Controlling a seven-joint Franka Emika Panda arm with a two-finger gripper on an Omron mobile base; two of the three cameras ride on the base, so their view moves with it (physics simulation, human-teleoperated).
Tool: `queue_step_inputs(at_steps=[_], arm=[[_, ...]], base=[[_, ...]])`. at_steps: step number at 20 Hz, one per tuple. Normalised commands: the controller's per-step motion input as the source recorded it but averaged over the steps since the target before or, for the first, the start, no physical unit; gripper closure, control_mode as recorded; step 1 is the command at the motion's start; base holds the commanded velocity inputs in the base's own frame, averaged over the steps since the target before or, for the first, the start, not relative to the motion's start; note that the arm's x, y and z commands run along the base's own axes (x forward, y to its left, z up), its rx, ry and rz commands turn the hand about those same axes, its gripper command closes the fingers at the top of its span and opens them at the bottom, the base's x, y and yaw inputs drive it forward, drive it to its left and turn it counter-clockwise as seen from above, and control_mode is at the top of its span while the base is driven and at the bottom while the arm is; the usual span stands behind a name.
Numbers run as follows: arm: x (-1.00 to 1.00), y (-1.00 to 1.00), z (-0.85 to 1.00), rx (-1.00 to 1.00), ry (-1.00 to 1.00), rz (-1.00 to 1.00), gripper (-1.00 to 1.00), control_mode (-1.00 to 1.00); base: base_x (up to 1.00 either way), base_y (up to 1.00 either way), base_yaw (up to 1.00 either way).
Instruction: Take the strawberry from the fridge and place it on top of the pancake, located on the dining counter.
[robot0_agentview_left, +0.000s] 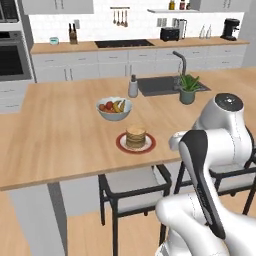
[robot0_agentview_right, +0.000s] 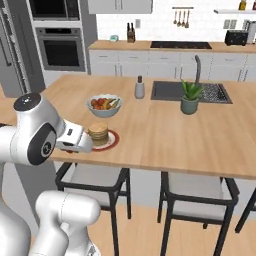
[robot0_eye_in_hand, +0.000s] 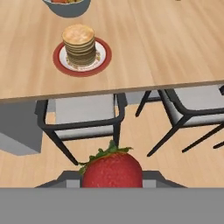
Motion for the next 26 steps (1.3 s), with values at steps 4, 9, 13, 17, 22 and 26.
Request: queue_step_inputs(at_steps=[4, 9, 13, 17, 22, 26], arm=[[0.00, 0.00, 0.00, 0.00, 0.00, 0.00, 1.00, 1.00], [0.00, 0.00, 0.00, 0.00, 0.00, 0.00, 1.00, 1.00], [0.00, 0.00, 0.00, 0.00, 0.00, 0.00, 1.00, 1.00], [0.00, 0.00, 0.00, 0.00, 0.00, 0.00, 1.00, 1.00], [0.00, 0.00, 0.00, 0.00, 0.00, 0.00, 1.00, 1.00], [0.63, -0.01, 0.00, 0.00, 0.00, 0.06, 1.00, -1.00]], base=[[0.05, 0.61, 0.00], [0.33, 0.52, 0.01], [0.63, 0.10, 0.03], [0.64, 0.00, 0.07], [0.31, 0.00, 0.03], [0.00, 0.00, 0.00]])
